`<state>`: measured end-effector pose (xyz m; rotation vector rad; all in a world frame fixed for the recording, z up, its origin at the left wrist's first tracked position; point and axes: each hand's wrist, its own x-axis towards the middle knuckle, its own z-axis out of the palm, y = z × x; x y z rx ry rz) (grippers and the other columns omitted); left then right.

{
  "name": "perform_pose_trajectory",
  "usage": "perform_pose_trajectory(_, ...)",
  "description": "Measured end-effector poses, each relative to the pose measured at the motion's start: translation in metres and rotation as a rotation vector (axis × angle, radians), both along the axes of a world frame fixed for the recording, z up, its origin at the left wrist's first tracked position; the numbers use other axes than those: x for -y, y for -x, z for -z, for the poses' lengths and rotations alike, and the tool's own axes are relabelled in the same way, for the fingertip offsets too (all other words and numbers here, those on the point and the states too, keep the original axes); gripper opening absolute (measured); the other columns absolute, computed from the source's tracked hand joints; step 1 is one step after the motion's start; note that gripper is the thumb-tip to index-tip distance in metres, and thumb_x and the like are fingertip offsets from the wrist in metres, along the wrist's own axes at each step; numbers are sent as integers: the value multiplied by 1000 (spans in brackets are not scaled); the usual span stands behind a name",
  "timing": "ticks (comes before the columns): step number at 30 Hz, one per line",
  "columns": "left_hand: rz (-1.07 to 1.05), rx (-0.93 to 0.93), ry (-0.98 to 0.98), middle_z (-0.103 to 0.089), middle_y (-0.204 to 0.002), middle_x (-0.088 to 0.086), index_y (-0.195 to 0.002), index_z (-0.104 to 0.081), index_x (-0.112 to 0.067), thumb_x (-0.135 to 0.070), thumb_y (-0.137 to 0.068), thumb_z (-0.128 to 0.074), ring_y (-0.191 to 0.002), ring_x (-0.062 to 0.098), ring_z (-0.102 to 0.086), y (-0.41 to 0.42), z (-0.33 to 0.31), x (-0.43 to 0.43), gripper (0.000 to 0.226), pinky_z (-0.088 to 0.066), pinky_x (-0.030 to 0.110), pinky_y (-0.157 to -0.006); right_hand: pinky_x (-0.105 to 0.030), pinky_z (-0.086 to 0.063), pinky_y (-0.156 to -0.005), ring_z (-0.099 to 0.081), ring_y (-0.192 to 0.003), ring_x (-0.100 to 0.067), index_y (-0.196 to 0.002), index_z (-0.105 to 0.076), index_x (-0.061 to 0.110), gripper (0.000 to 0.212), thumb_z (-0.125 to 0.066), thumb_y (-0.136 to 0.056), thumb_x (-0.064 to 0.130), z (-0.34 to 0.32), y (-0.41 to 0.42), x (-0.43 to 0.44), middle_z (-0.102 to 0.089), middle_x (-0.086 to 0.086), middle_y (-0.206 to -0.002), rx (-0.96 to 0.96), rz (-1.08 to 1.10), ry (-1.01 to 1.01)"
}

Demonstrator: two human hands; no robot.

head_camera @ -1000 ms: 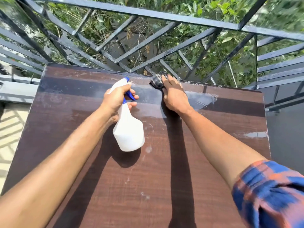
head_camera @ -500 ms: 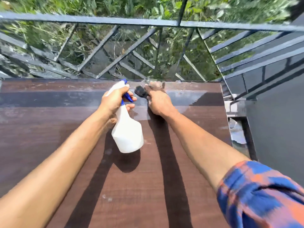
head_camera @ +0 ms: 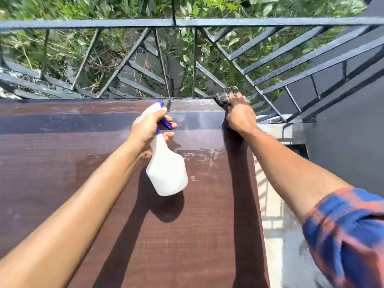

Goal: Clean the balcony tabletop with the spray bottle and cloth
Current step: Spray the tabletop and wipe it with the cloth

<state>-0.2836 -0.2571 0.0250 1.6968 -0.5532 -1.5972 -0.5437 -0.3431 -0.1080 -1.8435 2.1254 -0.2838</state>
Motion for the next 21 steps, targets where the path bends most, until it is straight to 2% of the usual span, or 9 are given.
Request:
perform_pose_trajectory(2, -3, 12, -7, -71, -85, 16, -82, -62, -8, -27, -100, -58, -42, 18, -56, 8, 1, -6, 26, -42, 18, -43, -44, -27, -120, -29, -146, -35, -155, -30, 22, 66, -48, -92, 12, -1, -18, -3, -26, -10, -162, -26, 58, -43)
perform_pose_trajectory(4, 4, 44, -11, -71, -87, 16, -82, -62, -9, -28, -100, -57, -43, 17, -57, 11, 0, -13, 26, -43, 18, -44, -46, -28, -118, -29, -146, -34, -155, -27, 25, 67, -47, -93, 12, -7, -48, -9, -24, -7, -163, -24, 33, -88)
perform_pose_trajectory(7, 8, 81, -12, -70, -93, 18, -86, -63, -9, -29, -100, -57, -43, 15, -59, 7, -1, -23, 25, -44, 19, -43, -46, -42, -107, -44, -134, -34, -148, -40, 30, 68, -51, -84, 7, -21, -90, -31, -40, -4, -153, 45, -186, -44)
perform_pose_trajectory(10, -2, 98, 1, -65, -99, 21, -92, -61, -7, -27, -101, -56, -45, 10, -62, -1, -1, -32, 22, -44, 18, -40, -49, -48, -100, -51, -123, -38, -138, -52, 17, 61, -60, -79, 9, -13, -104, -67, -51, -13, -141, 49, -495, 19)
perform_pose_trajectory(12, 6, 119, 14, -63, -95, 20, -88, -60, -9, -25, -101, -56, -49, 9, -65, -3, 0, -38, 22, -45, 18, -40, -49, -44, -105, -51, -126, -39, -140, -53, 11, 66, -65, -75, 8, -3, -87, -97, -52, -16, -143, 86, -573, 67)
perform_pose_trajectory(14, 29, 119, 19, -63, -88, 17, -84, -59, -10, -24, -102, -55, -53, 8, -66, -2, 2, -42, 23, -45, 18, -41, -47, -37, -115, -46, -136, -37, -140, -54, 6, 63, -64, -79, 6, 2, -54, -131, -49, -17, -148, 132, -540, 132)
perform_pose_trajectory(17, 44, 98, 25, -62, -83, 13, -85, -58, -9, -21, -102, -55, -56, 9, -67, 6, 6, -49, 21, -46, 18, -42, -45, -36, -116, -47, -136, -35, -138, -56, 4, 53, -58, -85, 4, 6, 5, -163, -51, -18, -147, 128, -387, 244)
perform_pose_trajectory(21, 51, 79, 27, -63, -74, 7, -81, -59, -9, -21, -102, -55, -67, 16, -67, 19, 6, -58, 24, -46, 21, -46, -47, -42, -109, -52, -126, -42, -136, -56, 4, 51, -51, -85, 8, 1, 25, -123, -54, -22, -138, 63, -180, 137)
